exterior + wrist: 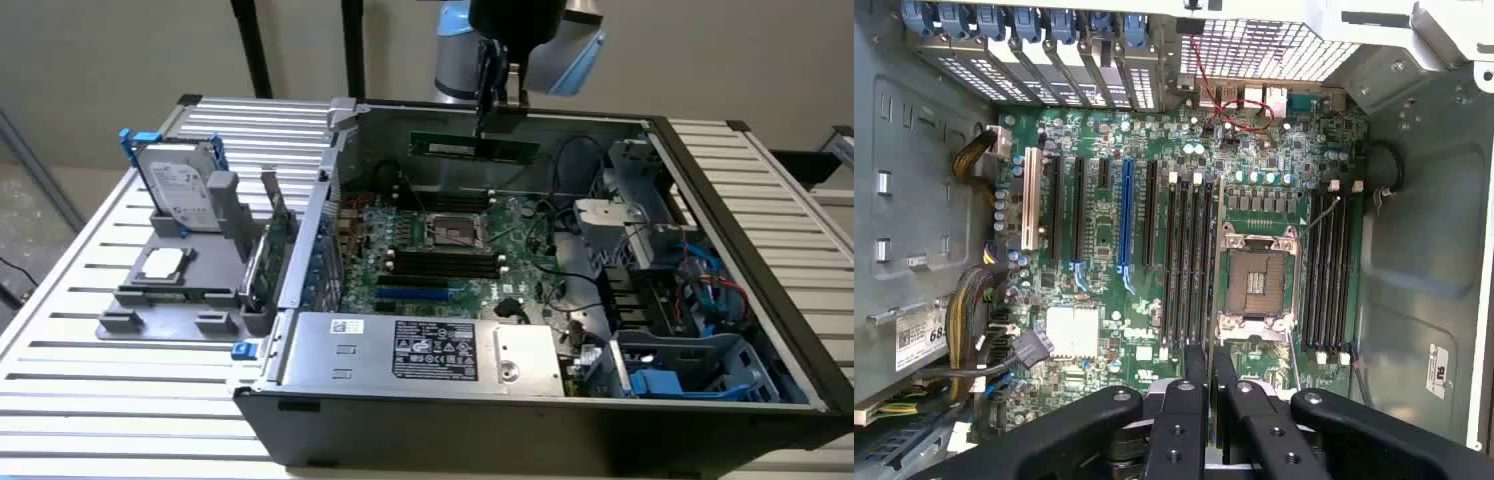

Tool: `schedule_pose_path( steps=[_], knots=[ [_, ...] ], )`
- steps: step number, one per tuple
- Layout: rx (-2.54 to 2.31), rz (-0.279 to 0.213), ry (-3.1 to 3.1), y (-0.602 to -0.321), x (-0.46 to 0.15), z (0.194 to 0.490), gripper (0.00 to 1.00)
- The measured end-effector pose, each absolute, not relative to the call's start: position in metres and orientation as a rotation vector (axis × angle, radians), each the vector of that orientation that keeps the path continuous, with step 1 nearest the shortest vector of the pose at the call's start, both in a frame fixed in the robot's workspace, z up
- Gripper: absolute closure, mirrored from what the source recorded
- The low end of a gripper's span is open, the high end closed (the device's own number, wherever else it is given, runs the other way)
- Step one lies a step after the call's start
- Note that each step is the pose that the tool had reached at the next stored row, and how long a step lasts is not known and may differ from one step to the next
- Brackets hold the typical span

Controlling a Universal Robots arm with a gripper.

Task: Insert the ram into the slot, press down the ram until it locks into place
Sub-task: 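Insert the ram into the slot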

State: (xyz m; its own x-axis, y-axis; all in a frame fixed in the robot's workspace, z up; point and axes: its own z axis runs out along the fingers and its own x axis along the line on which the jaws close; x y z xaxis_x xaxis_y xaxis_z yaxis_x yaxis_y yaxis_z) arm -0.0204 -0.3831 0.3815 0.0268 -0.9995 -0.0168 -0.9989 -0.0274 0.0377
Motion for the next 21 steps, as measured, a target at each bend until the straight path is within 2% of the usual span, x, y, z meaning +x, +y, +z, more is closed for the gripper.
schedule_pose_path(
  steps=[15, 21],
  knots=[
    [2.24, -0.06, -2.18, -0.383, -0.02, 0.381, 0.86],
    [2.242, -0.055, -2.182, -0.383, -0.022, 0.371, 0.86]
  ],
)
